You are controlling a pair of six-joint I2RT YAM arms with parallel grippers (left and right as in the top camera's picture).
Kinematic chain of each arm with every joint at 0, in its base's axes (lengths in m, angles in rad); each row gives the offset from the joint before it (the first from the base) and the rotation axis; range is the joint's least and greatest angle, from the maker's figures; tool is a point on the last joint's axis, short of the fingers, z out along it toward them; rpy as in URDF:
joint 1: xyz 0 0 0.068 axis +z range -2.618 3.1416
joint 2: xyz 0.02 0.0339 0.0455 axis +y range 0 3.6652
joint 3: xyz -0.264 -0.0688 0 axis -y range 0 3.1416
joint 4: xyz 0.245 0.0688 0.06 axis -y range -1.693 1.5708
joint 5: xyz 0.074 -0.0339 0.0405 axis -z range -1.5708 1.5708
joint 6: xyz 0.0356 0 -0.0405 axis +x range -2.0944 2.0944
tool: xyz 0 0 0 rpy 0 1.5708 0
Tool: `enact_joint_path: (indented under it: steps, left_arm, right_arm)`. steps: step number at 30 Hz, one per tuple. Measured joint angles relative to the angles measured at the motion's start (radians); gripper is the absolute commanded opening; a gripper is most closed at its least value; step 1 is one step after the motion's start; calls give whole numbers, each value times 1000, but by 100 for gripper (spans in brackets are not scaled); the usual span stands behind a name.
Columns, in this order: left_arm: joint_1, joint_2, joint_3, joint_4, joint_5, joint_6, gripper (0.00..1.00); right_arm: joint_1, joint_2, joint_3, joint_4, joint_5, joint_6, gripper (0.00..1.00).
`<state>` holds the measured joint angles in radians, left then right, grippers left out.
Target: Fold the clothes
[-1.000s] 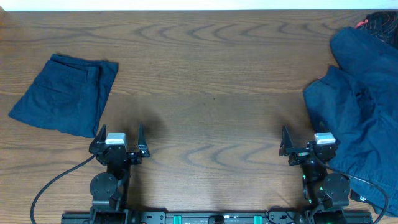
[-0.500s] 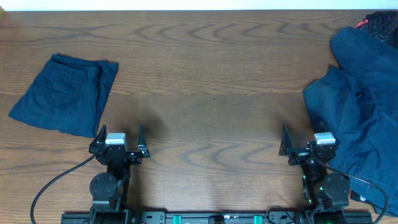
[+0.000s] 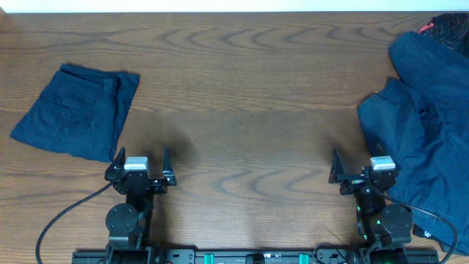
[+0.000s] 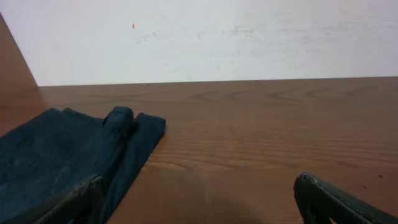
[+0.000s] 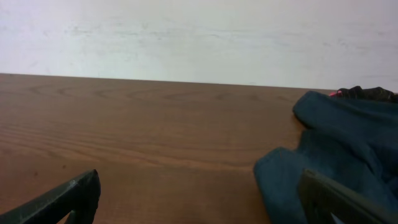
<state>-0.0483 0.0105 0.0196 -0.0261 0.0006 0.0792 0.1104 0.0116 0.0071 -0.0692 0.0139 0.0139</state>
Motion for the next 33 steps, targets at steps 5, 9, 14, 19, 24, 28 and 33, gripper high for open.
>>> enact_joint_path:
  steps: [5,9,14,19,24,28,33]
  left_arm:
    - [0,0,0,1,0,0,98]
    - [0,0,0,-1,0,0,98]
    - [0,0,0,-1,0,0,98]
    - [0,0,0,0,0,0,98]
    - [0,2,0,-2,0,-55,98]
    - [0,26,3,-7,19,-216,98]
    - [0,115,12,-25,111,-325,98]
  right_arm:
    - [0,0,0,0,0,0,99]
    - [0,0,0,0,-5,0,99]
    - [0,12,0,0,-8,36,99]
    - [0,48,9,-29,-14,54,99]
    - [0,124,69,-127,-11,58,99]
    - [0,222,166,-211,15,58,99]
    - [0,422,323,-306,48,60,99]
